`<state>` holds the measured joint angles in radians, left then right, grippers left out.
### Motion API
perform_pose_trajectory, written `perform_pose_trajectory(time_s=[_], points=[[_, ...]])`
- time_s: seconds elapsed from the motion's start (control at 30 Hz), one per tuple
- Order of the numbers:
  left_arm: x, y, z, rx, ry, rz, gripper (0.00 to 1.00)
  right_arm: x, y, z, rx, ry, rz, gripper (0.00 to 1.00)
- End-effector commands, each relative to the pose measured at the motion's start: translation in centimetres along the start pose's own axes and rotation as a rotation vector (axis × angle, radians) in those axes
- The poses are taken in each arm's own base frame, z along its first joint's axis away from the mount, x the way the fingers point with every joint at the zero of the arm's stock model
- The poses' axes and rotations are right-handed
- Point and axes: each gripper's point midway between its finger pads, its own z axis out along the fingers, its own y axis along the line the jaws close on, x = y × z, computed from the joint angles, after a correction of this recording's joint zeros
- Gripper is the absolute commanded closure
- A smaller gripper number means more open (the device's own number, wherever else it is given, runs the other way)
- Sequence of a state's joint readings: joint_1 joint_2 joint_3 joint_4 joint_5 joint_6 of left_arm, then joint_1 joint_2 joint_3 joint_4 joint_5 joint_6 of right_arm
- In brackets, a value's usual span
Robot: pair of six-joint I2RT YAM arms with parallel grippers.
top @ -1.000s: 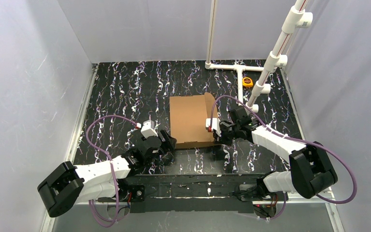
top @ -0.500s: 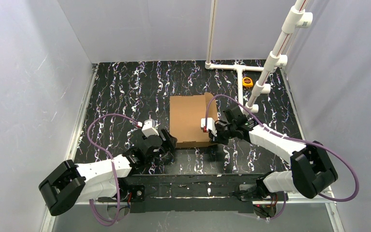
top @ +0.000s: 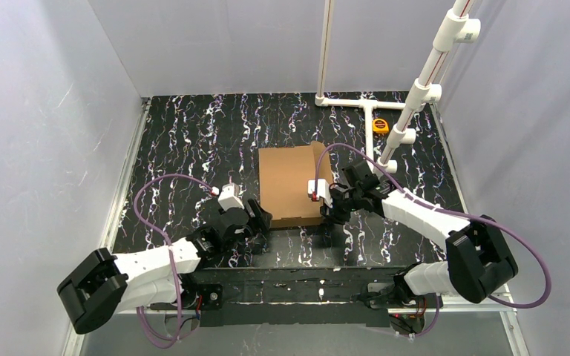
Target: Fold the paper box
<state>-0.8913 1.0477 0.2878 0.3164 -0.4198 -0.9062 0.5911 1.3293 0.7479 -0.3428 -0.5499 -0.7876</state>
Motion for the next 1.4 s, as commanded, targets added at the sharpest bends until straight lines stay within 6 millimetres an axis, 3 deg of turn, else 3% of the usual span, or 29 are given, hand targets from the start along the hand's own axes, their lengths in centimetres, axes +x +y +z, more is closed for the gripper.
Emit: perform_pose_trajectory(time_s=[0.0, 0.2, 0.37, 0.5, 0.67, 0.8, 0.93, 1.1, 1.37], points=[[1.1, 1.8, -0.7, -0.039, 0.041, 0.060, 0.29, -3.0, -0.8, -1.7, 0.014, -0.078, -0.074, 0.55], [0.6, 1.3, -1.0, -0.013, 0.033, 0.063, 0.24, -2.8, -0.1, -3.0, -0.025, -0.086, -0.103, 0.41], [-0.3, 0.3, -1.7, 0.036, 0.017, 0.077, 0.19, -3.4, -1.1, -4.5, 0.013, -0.105, -0.086, 0.41], [-1.6, -0.2, -2.7, 0.072, -0.018, 0.101, 0.24, -3.6, -3.4, -4.8, 0.125, -0.104, 0.006, 0.58], [-3.1, 1.6, -4.3, -0.016, -0.038, 0.135, 0.30, -3.0, -7.0, -4.4, 0.294, -0.082, 0.086, 0.96], [-4.4, 3.0, -5.0, -0.106, -0.059, 0.163, 0.38, -2.3, -9.4, -3.6, 0.394, -0.021, 0.120, 0.99], [-5.3, 3.8, -5.4, -0.178, -0.054, 0.178, 0.52, -1.2, -10.7, -2.1, 0.447, 0.046, 0.173, 0.99], [-4.9, 4.9, -5.5, -0.232, -0.031, 0.187, 0.57, -1.4, -8.5, 0.6, 0.378, 0.070, 0.139, 0.99], [-5.0, 6.2, -6.6, -0.252, -0.054, 0.177, 0.59, -6.1, -1.9, 4.0, 0.153, -0.008, -0.024, 0.99]])
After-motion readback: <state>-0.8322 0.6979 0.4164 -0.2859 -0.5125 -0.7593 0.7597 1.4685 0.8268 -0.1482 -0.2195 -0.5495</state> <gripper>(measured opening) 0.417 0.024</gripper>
